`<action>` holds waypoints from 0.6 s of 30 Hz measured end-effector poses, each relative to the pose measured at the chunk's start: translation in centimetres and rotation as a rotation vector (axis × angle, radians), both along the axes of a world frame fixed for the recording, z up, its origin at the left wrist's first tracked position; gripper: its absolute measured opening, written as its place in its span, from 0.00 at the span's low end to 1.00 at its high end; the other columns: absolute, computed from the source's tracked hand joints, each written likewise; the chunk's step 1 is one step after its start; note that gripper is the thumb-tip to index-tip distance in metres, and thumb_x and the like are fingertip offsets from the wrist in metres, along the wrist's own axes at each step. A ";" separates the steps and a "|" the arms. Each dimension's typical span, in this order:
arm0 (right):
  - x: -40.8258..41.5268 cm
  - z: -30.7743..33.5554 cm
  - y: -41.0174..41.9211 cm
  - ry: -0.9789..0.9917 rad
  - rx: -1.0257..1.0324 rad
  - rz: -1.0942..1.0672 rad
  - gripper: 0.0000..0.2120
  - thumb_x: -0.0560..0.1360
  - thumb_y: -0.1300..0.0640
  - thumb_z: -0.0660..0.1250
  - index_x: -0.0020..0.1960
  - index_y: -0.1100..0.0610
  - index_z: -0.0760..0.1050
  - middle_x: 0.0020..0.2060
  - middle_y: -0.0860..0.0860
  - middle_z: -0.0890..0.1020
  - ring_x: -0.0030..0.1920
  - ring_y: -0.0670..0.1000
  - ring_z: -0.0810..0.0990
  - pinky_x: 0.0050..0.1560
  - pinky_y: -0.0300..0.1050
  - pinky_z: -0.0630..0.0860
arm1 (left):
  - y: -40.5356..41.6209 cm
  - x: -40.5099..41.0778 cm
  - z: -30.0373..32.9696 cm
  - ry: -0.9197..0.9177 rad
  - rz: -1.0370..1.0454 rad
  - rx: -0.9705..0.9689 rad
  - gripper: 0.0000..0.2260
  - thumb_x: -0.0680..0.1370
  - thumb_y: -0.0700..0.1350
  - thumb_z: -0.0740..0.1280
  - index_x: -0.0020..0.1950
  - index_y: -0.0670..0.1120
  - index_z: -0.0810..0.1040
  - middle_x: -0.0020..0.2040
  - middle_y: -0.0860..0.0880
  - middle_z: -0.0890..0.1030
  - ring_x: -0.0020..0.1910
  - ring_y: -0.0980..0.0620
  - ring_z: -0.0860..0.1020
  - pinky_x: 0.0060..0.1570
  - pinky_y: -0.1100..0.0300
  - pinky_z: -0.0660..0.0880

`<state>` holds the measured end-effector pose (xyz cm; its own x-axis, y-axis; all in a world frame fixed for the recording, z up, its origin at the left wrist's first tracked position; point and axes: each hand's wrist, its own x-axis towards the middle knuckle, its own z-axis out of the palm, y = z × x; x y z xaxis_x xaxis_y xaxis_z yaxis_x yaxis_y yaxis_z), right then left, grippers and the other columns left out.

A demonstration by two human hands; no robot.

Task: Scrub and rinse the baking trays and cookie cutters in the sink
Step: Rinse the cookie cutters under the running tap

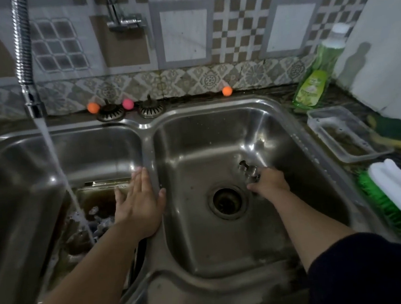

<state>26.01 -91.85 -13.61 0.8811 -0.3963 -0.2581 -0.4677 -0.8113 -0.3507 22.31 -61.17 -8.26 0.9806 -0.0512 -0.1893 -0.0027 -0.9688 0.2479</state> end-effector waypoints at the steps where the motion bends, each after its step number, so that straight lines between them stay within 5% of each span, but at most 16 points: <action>1: -0.2 0.8 0.7 -0.013 0.009 0.019 0.25 0.70 0.50 0.74 0.64 0.55 0.74 0.61 0.56 0.76 0.63 0.57 0.73 0.60 0.49 0.73 | 0.1 0.0 0.1 0.005 -0.009 -0.005 0.31 0.82 0.58 0.45 0.77 0.44 0.37 0.79 0.48 0.39 0.77 0.52 0.38 0.75 0.44 0.39; 6: -1.6 5.5 6.7 -0.065 0.047 0.186 0.28 0.71 0.44 0.72 0.69 0.50 0.70 0.65 0.54 0.75 0.65 0.56 0.73 0.64 0.50 0.71 | 0.8 -0.3 0.2 0.036 -0.078 -0.097 0.32 0.81 0.61 0.44 0.77 0.45 0.36 0.79 0.49 0.39 0.77 0.52 0.39 0.75 0.44 0.40; 11: -2.8 9.3 15.8 -0.213 0.119 0.409 0.22 0.75 0.51 0.69 0.68 0.55 0.73 0.66 0.53 0.73 0.67 0.53 0.70 0.64 0.41 0.64 | 5.0 -1.5 0.1 0.087 -0.156 -0.181 0.28 0.82 0.59 0.43 0.79 0.50 0.43 0.79 0.53 0.43 0.77 0.54 0.42 0.75 0.44 0.41; 18: -5.1 7.4 28.1 -0.230 0.059 0.784 0.18 0.76 0.55 0.67 0.66 0.52 0.75 0.64 0.52 0.74 0.68 0.54 0.67 0.68 0.47 0.62 | 16.0 -3.0 -2.2 0.222 -0.076 -0.044 0.26 0.80 0.54 0.59 0.77 0.52 0.57 0.79 0.49 0.51 0.77 0.46 0.52 0.74 0.43 0.53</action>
<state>20.94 -63.77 -6.20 0.9301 0.3654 -0.0380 0.3166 -0.8498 -0.4214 19.27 -45.20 -10.42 0.9082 -0.1359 -0.3959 -0.0158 -0.9563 0.2920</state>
